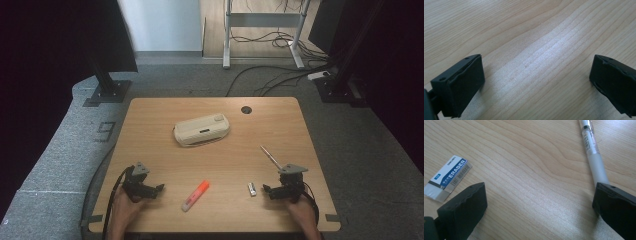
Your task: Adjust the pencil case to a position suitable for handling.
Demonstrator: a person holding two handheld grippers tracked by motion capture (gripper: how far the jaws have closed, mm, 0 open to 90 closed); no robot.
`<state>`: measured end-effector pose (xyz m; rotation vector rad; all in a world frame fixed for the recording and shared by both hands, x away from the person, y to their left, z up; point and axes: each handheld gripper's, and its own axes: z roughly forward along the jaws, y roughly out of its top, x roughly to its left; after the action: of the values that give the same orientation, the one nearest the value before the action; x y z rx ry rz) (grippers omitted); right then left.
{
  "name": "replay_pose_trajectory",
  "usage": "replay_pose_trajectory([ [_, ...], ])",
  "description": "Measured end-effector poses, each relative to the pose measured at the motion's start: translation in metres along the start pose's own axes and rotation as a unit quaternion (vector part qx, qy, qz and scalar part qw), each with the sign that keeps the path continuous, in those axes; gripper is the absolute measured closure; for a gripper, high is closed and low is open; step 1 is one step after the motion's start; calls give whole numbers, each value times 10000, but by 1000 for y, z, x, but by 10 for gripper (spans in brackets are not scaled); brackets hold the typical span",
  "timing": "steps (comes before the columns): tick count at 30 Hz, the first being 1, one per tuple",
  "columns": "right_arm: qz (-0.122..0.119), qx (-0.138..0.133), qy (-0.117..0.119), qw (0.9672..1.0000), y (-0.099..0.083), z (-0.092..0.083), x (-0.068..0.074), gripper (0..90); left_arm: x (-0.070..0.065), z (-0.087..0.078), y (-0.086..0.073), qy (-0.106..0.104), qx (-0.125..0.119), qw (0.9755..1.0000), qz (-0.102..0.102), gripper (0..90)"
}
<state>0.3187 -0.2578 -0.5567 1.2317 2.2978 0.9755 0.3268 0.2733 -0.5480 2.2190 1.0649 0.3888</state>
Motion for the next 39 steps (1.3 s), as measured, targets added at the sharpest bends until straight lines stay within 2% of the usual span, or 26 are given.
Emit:
replay_pose_trajectory([
  [10,2,2,1,10000,0,0,0,0,-3,7,8,259,1,9992,-297,0],
  [15,3,3,-1,10000,0,0,0,0,-4,8,10,301,27,9989,-354,0],
  [24,-4,0,1,10000,0,0,0,0,-4,9,10,282,-8,9990,-345,0],
  [27,1,-2,1,10000,1,0,0,0,-5,9,11,290,-26,9992,-259,0],
  [30,-4,1,1,10000,1,0,0,0,-9,8,14,247,27,9996,-153,0],
  [33,-5,-1,0,10000,0,0,0,0,-15,6,20,84,-108,9999,-84,0],
  [39,9,-1,-2,10000,1,1,0,0,-19,5,32,-118,-182,9998,-34,0],
])
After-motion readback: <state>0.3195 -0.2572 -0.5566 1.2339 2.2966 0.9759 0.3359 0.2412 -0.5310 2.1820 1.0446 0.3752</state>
